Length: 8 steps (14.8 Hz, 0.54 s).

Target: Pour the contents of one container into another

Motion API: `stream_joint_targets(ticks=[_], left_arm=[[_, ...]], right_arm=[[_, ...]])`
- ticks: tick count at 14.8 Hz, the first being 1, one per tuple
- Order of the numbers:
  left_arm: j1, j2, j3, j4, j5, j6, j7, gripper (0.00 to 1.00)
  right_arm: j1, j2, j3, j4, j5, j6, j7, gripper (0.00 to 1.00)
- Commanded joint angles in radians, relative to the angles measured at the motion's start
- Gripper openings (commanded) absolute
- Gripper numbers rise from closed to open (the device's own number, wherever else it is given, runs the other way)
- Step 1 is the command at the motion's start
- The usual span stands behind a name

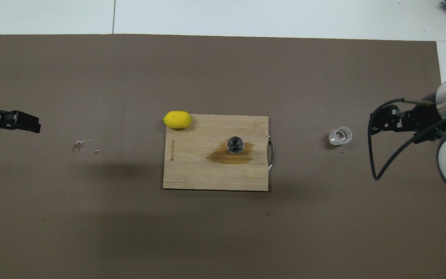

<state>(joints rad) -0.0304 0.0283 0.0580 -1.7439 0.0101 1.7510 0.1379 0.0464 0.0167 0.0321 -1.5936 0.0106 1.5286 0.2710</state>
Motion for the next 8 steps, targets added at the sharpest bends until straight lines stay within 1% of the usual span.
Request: stream_joint_targets(ticks=[1, 4, 8], left_arm=[[0.003, 0.002, -0.004, 0.009, -0.002, -0.012, -0.014, 1.0], [0.003, 0.002, -0.004, 0.009, -0.002, -0.011, -0.014, 1.0], [0.003, 0.002, -0.004, 0.009, -0.002, -0.011, -0.014, 1.0]], right_arm=[[-0.008, -0.014, 0.006, -0.009, -0.028, 0.007, -0.049, 1.0], [-0.003, -0.014, 0.008, -0.011, -0.058, 0.01, -0.071, 1.0], [0.0, -0.015, 0.008, -0.012, -0.061, 0.016, -0.072, 1.0]])
